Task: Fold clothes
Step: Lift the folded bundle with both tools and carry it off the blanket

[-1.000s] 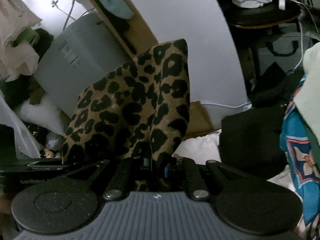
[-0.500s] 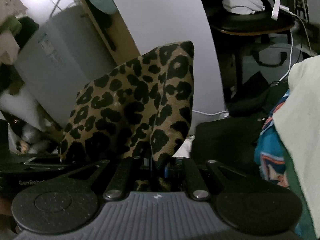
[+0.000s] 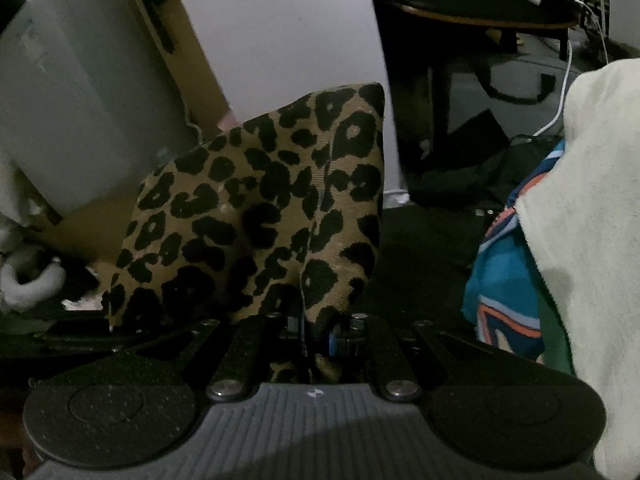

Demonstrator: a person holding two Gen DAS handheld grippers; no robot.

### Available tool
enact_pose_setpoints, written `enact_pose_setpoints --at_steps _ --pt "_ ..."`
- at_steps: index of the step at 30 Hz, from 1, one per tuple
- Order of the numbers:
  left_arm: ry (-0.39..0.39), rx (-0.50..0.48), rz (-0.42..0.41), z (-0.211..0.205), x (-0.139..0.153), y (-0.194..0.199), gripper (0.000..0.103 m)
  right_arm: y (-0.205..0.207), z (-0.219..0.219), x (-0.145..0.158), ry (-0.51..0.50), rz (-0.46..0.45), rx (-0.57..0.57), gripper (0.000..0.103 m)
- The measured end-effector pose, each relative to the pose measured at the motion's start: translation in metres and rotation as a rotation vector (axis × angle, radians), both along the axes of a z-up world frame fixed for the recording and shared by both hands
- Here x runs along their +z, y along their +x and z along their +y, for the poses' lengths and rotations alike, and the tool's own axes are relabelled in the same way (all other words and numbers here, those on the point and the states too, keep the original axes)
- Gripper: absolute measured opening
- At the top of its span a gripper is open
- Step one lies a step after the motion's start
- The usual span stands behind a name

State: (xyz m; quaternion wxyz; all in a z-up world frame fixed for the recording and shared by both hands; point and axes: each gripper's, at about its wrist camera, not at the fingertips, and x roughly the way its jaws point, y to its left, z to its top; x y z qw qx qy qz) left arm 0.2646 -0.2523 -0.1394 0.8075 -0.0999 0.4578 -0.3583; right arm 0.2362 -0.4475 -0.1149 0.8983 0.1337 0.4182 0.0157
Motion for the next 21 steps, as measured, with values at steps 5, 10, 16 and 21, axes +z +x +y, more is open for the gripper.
enact_pose_setpoints --at_steps 5,10,16,21 --pt "-0.025 0.018 0.041 -0.011 -0.036 0.014 0.027 0.012 -0.020 -0.038 0.007 0.045 -0.031 0.009" --pt "-0.051 0.035 0.083 -0.022 -0.072 0.028 0.027 0.031 -0.033 -0.068 0.018 0.065 -0.004 0.009" --pt "-0.059 0.046 0.113 -0.030 -0.110 0.063 0.027 0.069 -0.037 -0.099 -0.017 0.085 0.050 0.009" --pt "-0.058 0.052 0.131 -0.035 -0.139 0.099 0.027 0.110 -0.047 -0.127 -0.024 0.109 0.058 0.009"
